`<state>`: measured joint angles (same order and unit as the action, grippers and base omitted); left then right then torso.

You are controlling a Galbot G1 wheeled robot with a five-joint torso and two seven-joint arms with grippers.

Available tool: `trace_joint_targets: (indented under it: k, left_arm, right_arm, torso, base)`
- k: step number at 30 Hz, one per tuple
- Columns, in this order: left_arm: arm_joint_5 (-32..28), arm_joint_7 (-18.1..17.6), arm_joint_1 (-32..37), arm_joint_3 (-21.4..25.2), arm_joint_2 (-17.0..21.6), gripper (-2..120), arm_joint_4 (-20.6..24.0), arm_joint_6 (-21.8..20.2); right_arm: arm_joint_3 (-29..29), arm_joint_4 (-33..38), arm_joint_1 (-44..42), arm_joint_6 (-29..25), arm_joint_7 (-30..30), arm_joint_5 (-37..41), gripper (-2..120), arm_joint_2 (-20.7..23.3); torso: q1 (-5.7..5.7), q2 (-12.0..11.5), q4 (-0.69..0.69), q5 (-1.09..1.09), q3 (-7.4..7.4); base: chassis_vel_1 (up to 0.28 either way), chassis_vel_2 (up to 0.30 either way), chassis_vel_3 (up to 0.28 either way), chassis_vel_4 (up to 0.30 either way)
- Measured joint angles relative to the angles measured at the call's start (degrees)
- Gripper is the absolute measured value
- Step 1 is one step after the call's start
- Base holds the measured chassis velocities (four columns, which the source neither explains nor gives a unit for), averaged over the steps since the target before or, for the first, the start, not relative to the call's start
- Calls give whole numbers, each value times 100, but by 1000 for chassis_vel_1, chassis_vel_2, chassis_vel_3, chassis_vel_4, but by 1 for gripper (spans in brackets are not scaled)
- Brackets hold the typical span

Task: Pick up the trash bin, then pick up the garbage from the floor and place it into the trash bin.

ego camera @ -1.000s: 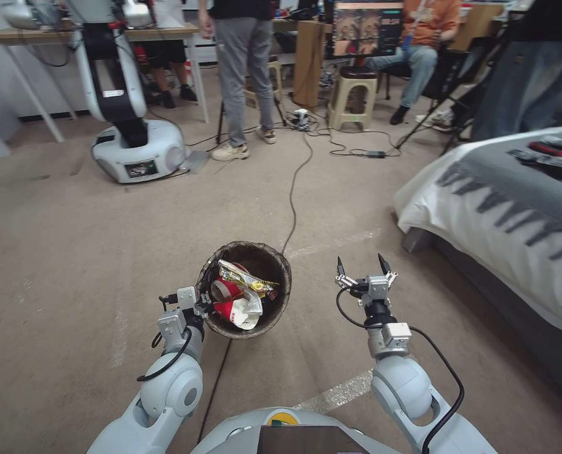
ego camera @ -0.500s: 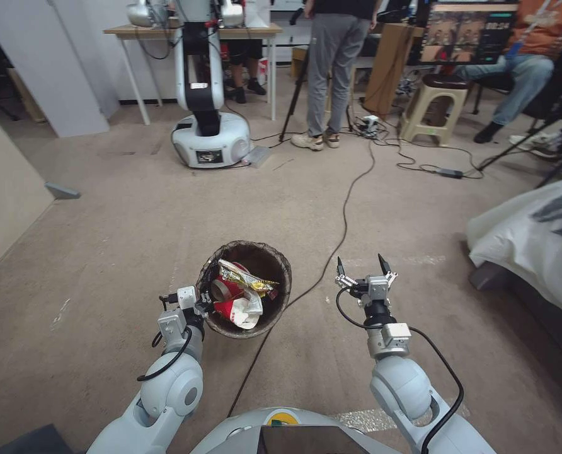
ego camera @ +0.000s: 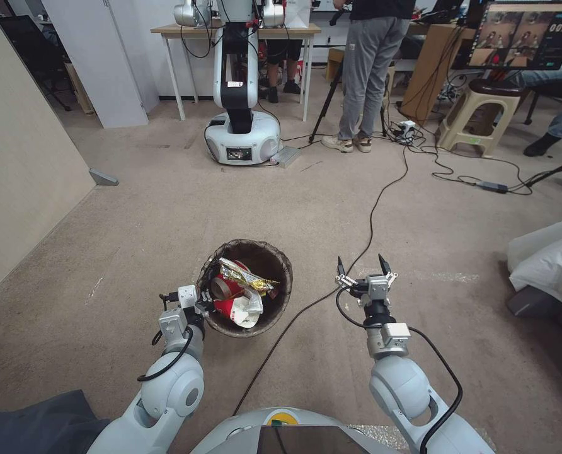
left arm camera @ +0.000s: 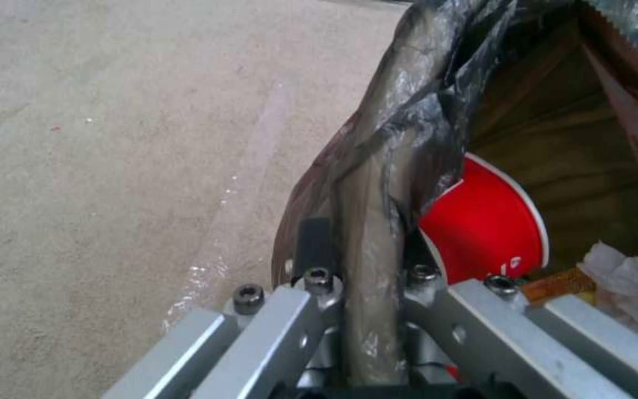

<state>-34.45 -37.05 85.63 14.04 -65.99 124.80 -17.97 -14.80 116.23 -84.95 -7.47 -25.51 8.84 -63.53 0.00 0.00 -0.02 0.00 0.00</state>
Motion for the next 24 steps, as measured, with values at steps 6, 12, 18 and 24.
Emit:
trace_joint_targets:
  k: [6, 12, 18, 24]
  left_arm:
    - [-83, -20, -20, 0, 47, 0, 58, -88]
    - [-495, -161, -164, 9, 189, 0, 120, -398]
    - [-1387, -492, -494, 55, 443, 0, 170, -930]
    - [-2135, -664, -626, 197, 651, 0, 23, -1162]
  right_arm:
    - [16, -2, 24, 7, -7, 0, 100, -14]
    - [26, -12, 41, 19, -26, 0, 100, -23]
    - [44, -24, 41, 24, -36, -8, 100, -24]
    - [230, -97, 159, 27, -50, -17, 100, -26]
  torso:
    - [0, 0, 1, 0, 0]
    - [0, 0, 2, 0, 0]
    - [0, 0, 1, 0, 0]
    - [0, 0, 3, -1, 0]
  base:
    - [0, 0, 0, 0]
    - [0, 0, 0, 0]
    - [0, 0, 0, 0]
    - [0, 0, 0, 0]
